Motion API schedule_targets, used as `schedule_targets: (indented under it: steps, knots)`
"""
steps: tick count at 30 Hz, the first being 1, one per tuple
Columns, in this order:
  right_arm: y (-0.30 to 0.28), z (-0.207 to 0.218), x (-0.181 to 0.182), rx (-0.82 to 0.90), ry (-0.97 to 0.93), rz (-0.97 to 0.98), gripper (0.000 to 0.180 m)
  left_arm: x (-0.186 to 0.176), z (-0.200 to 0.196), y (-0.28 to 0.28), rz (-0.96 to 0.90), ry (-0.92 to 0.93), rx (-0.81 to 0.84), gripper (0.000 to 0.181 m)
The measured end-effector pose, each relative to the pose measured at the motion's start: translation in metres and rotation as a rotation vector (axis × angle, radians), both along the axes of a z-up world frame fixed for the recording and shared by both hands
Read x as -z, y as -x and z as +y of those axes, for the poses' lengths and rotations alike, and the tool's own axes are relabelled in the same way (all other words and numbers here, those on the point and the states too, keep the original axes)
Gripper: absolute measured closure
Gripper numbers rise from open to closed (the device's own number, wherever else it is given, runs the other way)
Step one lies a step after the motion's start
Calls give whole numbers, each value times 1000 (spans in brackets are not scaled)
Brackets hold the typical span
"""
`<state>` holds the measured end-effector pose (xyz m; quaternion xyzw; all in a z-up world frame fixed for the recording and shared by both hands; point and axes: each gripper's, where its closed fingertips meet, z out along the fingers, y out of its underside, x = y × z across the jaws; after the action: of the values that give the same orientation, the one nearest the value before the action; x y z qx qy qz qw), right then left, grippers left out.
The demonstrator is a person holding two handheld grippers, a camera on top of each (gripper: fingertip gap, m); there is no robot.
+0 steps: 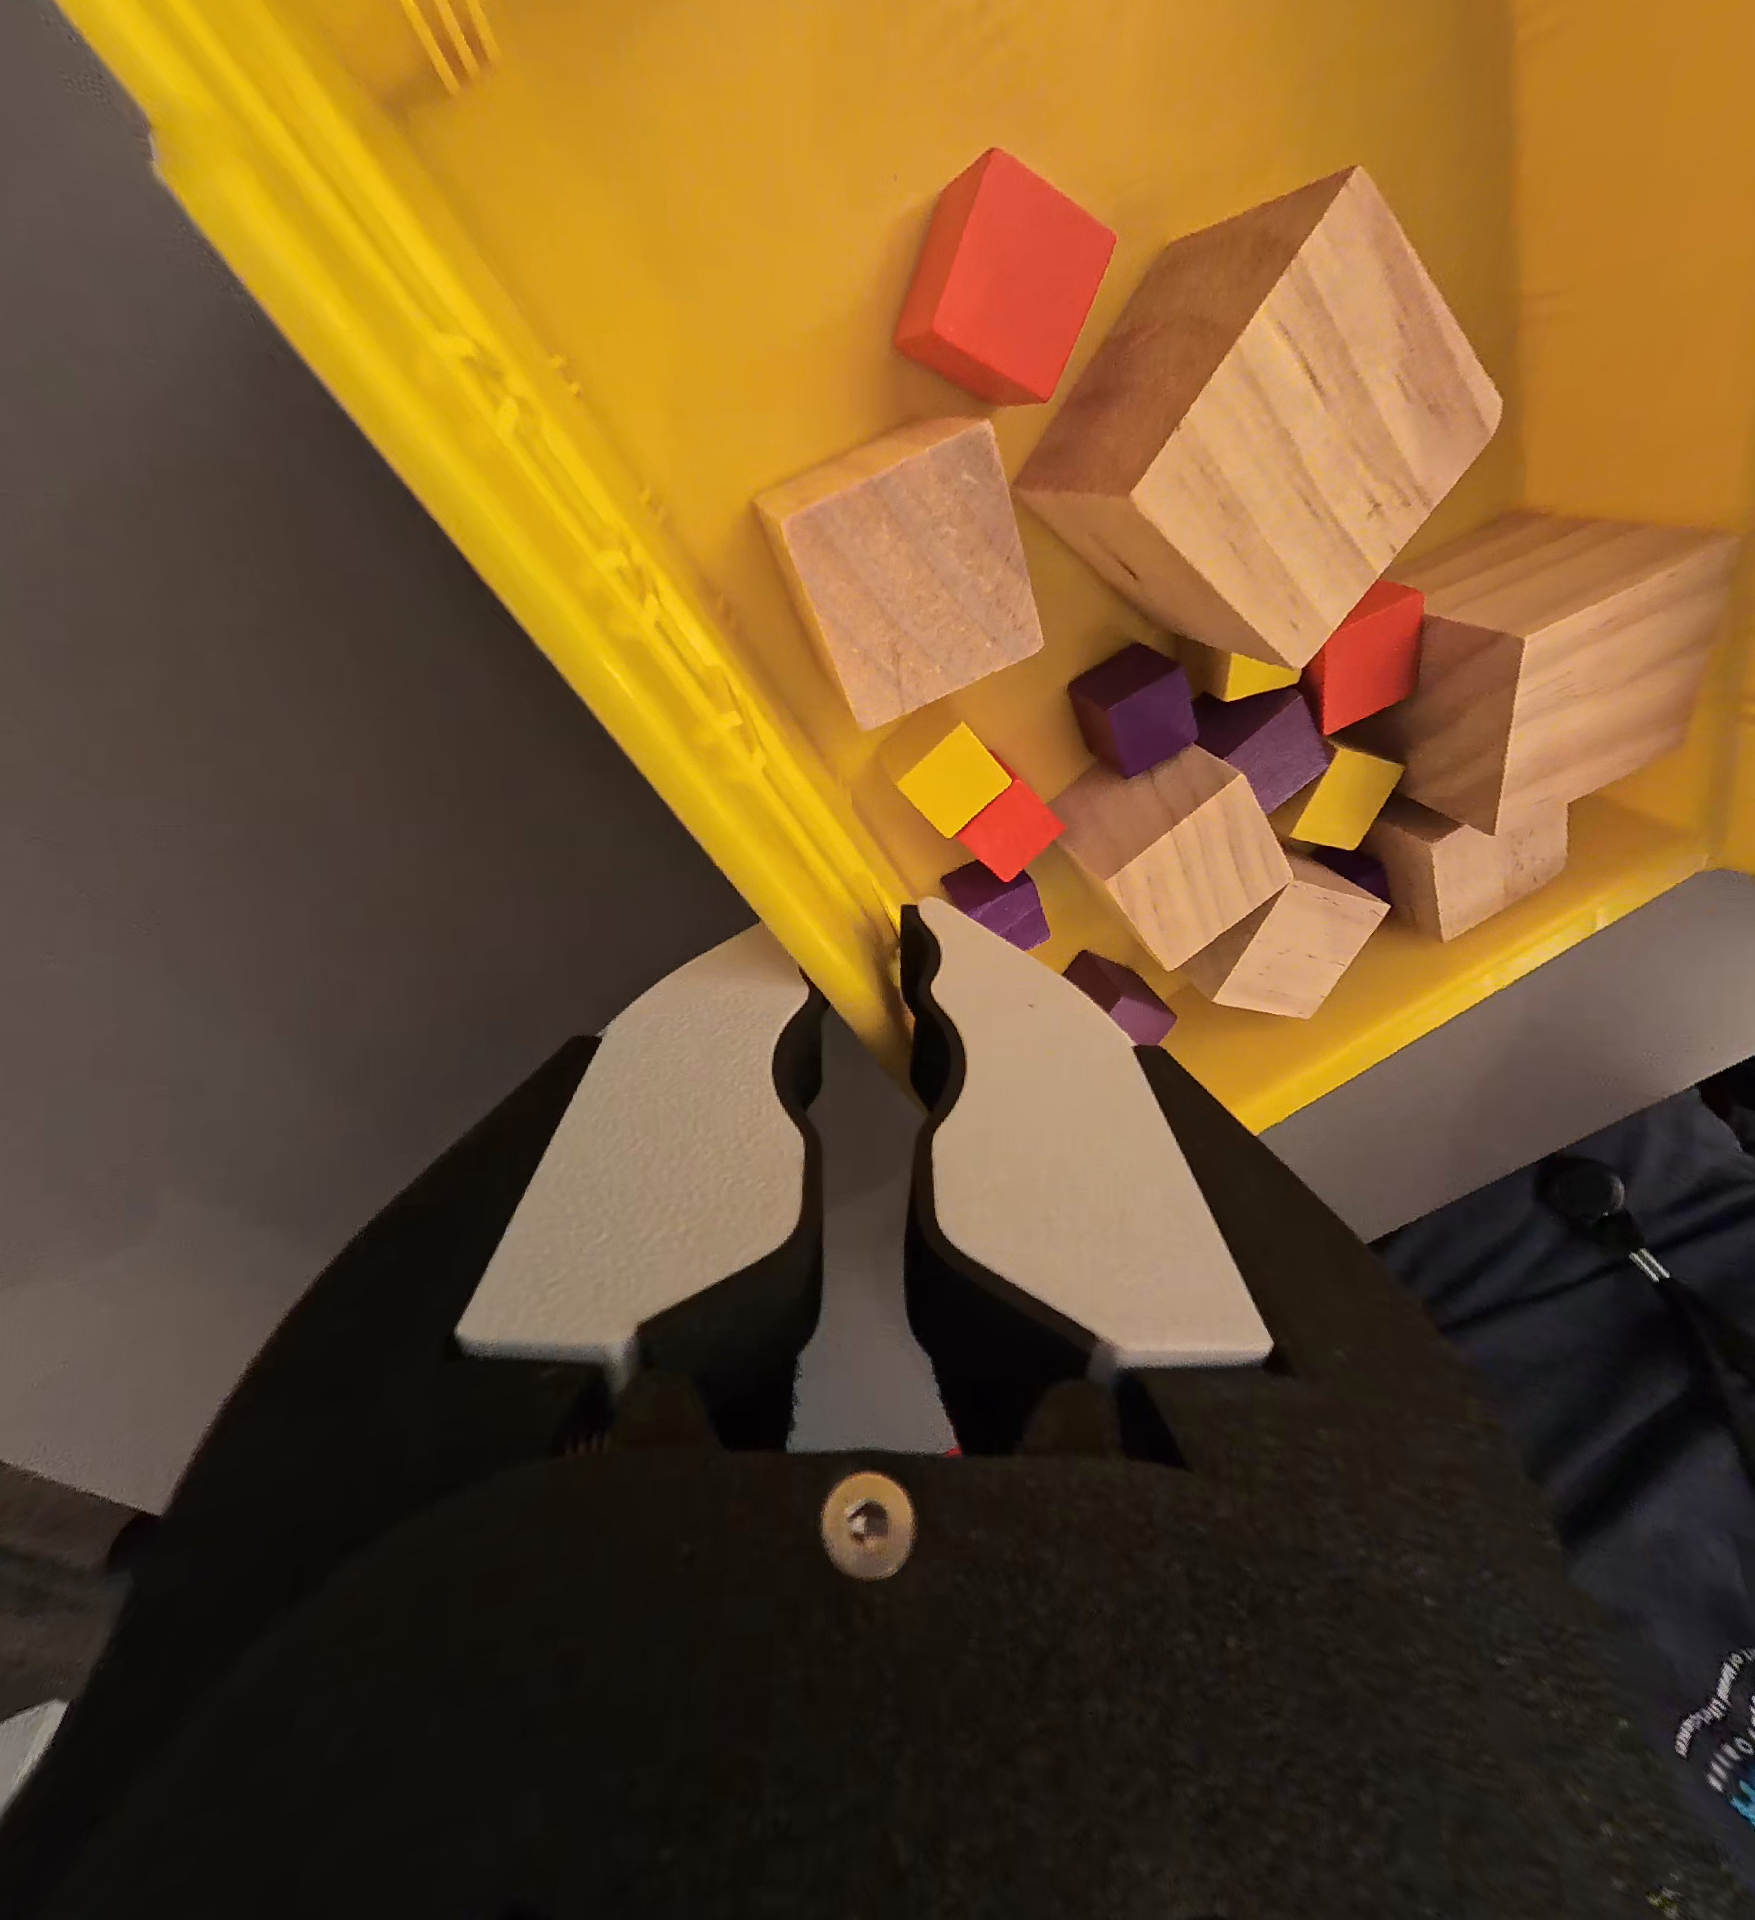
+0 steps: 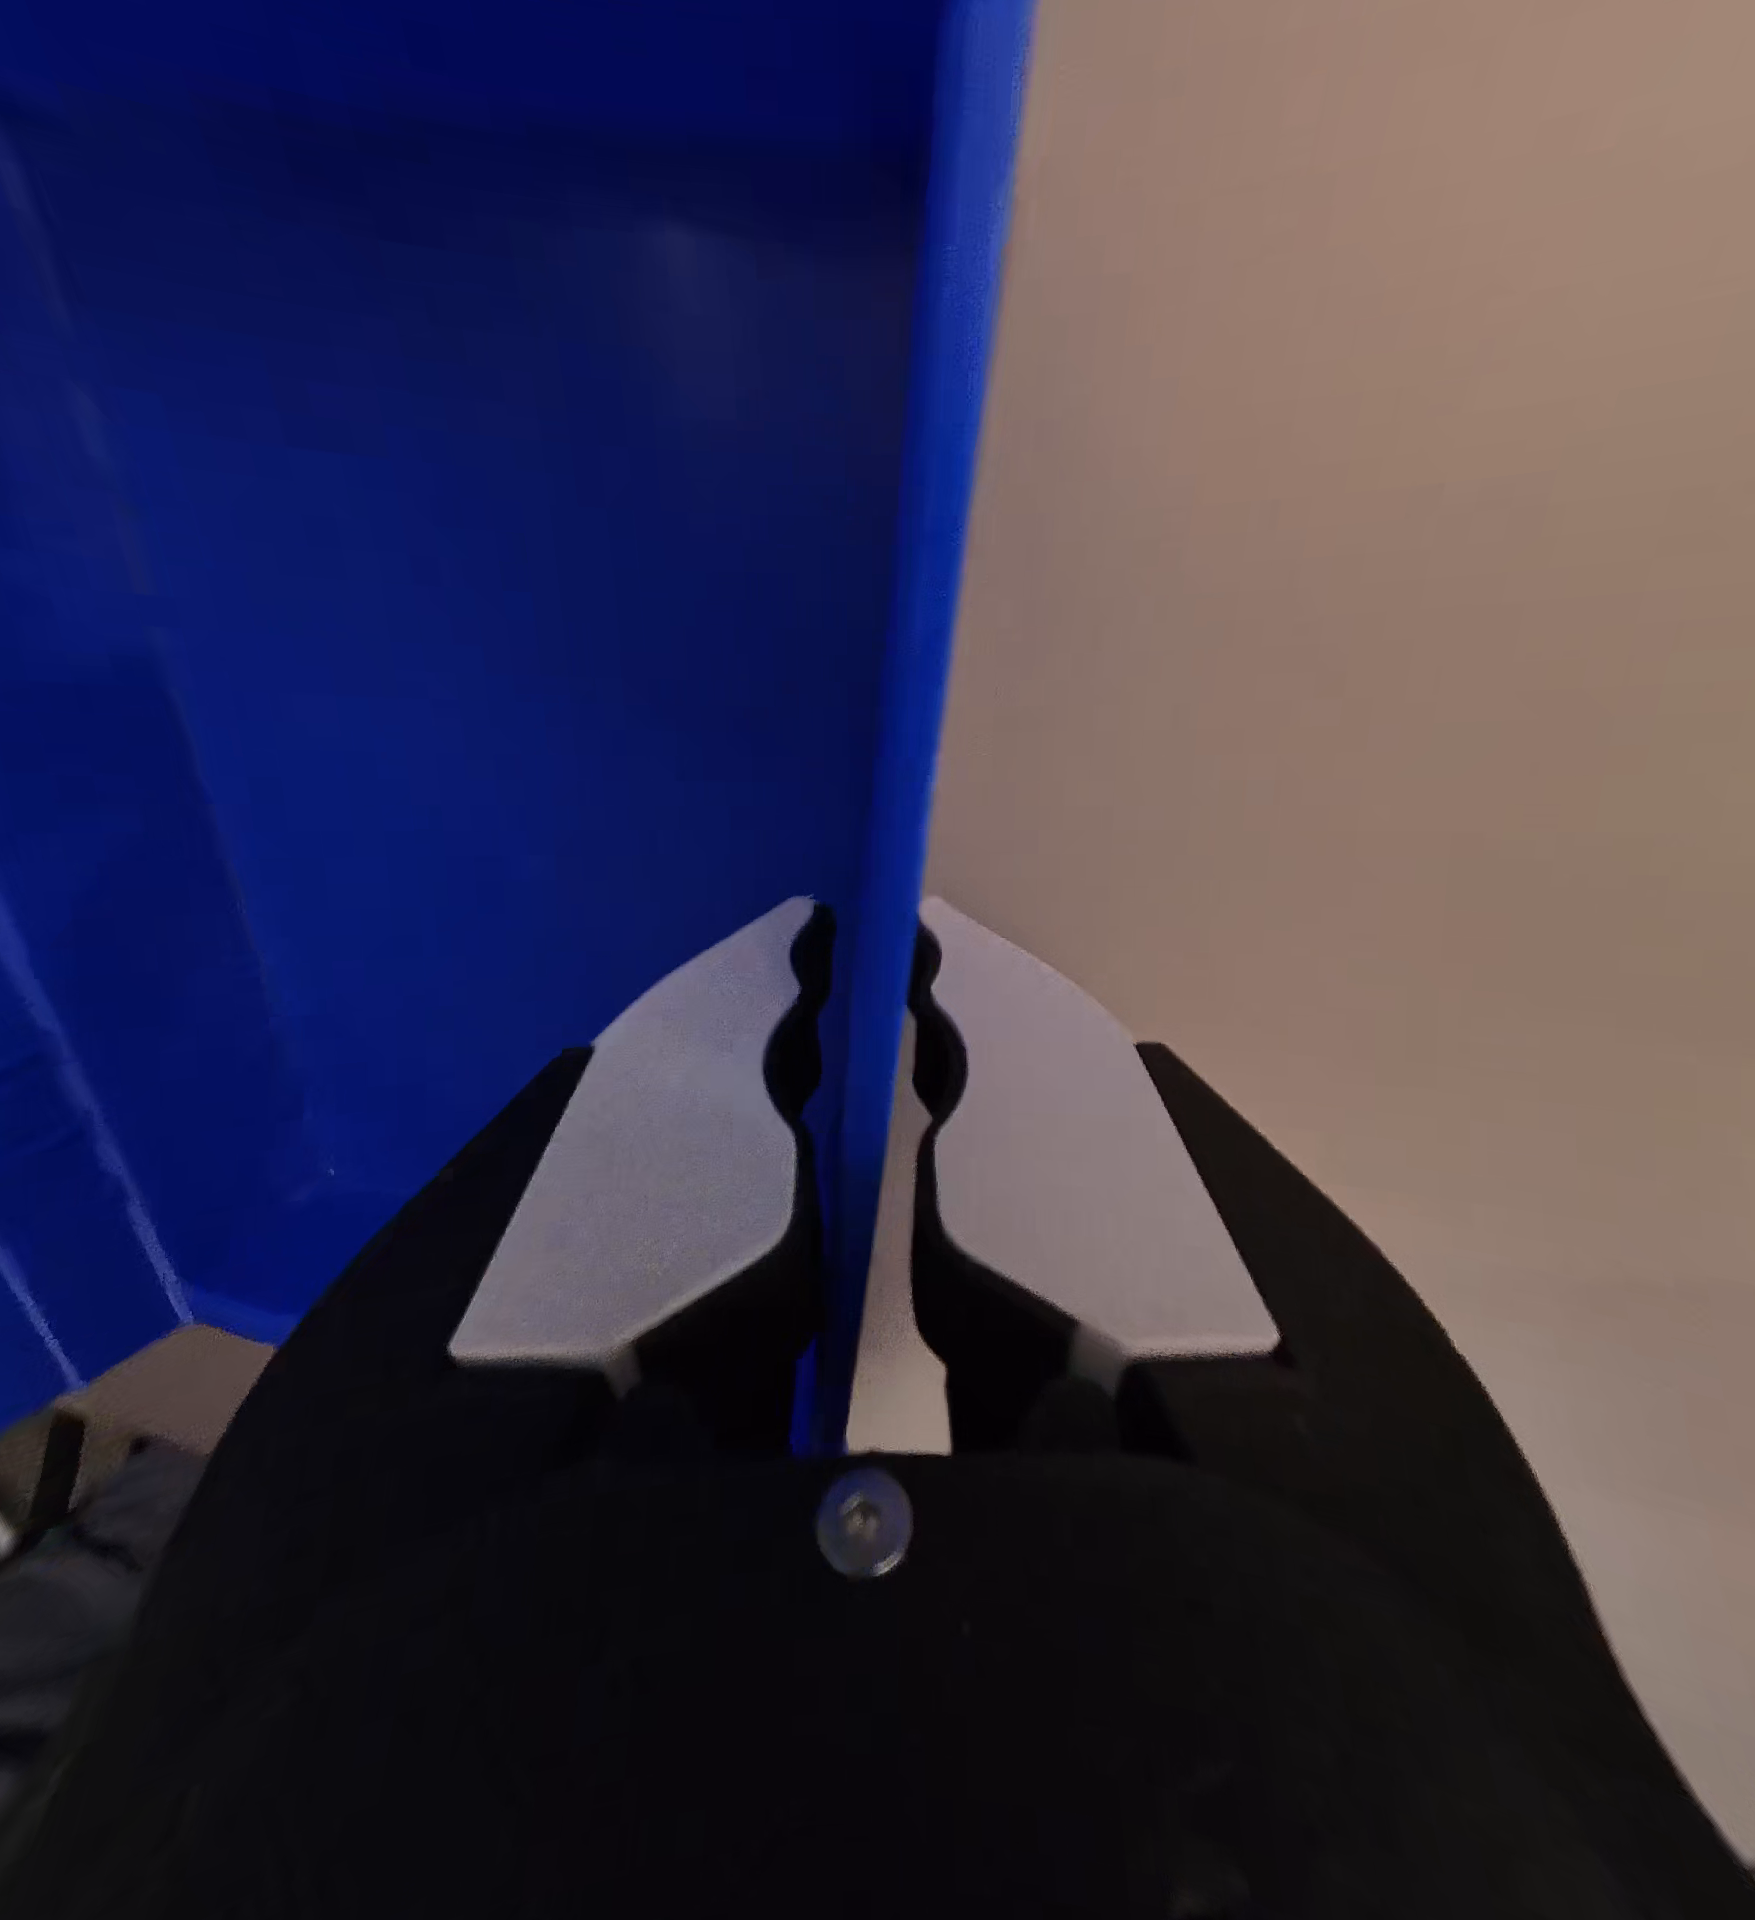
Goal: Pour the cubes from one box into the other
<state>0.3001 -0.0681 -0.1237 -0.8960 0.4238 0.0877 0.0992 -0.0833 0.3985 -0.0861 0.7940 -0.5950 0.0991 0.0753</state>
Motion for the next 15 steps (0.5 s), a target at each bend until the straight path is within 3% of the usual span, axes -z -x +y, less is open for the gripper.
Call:
schedule_targets:
  steps: [3, 5, 10, 13, 15]
  knots:
    - [-25, 2, -45, 70, -31, -175, 159, 0, 0, -1, -23, 19, -3, 169]
    - [-38, 15, -95, 63, -75, -379, 158, 0, 0, -1, -26, 19, 3, 169]
    - [2, 109, -242, -133, -353, -1053, 164, -1, 0, -1, -25, 13, 16, 168]
    - [63, 175, -260, -301, -446, -1189, 161, 0, 0, -1, -25, 23, 8, 168]
    - [103, 221, -239, -392, -498, -1062, 150, 0, 0, -1, -18, 24, 3, 169]
